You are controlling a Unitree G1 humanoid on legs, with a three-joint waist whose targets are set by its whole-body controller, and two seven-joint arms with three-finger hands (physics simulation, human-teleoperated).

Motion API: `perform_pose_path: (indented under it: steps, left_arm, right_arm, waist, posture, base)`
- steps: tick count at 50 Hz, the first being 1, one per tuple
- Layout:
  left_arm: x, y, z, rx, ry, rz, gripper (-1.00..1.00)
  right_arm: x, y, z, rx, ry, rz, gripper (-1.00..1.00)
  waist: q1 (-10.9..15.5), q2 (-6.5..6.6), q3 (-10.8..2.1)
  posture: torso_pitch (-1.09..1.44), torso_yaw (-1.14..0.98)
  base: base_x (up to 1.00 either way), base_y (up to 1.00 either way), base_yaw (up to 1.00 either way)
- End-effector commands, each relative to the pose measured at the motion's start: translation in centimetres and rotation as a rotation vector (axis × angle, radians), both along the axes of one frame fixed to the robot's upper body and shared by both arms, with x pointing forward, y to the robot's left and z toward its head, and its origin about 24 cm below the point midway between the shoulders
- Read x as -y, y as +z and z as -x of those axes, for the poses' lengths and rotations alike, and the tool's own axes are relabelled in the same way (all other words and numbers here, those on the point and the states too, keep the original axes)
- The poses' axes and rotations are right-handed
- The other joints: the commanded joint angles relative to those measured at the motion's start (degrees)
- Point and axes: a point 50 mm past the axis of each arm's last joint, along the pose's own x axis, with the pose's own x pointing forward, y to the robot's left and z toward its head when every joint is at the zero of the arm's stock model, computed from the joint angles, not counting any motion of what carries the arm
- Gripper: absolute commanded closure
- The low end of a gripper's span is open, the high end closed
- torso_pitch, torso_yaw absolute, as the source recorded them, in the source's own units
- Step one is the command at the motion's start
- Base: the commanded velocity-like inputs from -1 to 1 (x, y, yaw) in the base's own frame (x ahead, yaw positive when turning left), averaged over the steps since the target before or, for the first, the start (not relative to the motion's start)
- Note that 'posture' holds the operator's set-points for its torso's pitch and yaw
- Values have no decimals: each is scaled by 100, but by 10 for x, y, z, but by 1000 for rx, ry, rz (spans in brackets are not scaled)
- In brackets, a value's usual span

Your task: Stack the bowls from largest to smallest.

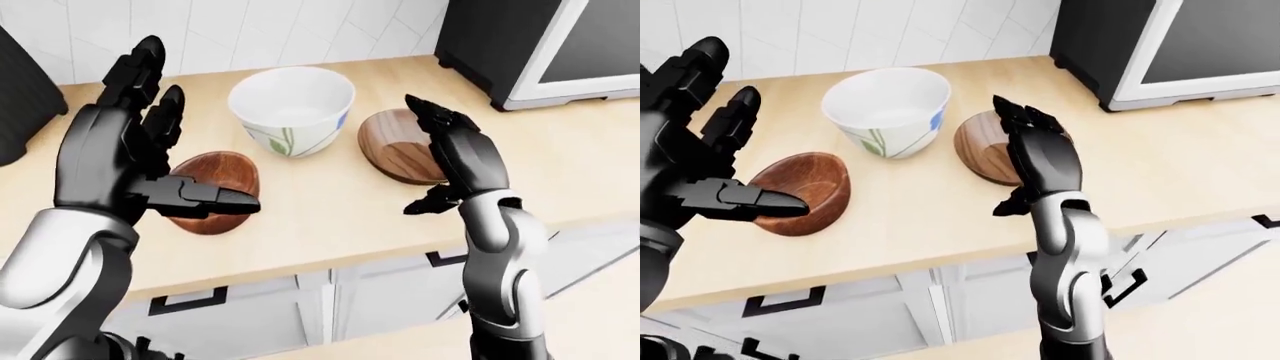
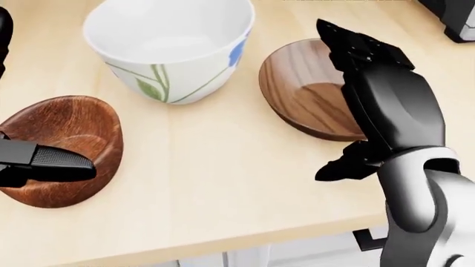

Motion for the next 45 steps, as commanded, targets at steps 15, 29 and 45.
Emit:
perform_pose_path:
  steps: [15,29,45]
  left_arm:
    - [-2,9,2,74,12,-2,-100]
    - [1,14,4,87,-5,1,-100]
    - [0,17,6,94,-8,1,-100]
  right_arm:
    - [-1,-6,-14,11,-27,60,0]
    - [-4,-19,-22,-20,-34,127,34]
    - [2,4,-14,21,-61,148,100]
  waist:
    - [22,-8,-87]
    - [31,27,-88]
    - [32,21,-126]
  posture:
    - [0,0]
    - [0,0]
    - [0,0]
  base:
    - [0,0,0]
    - [0,0,0]
    - [0,0,0]
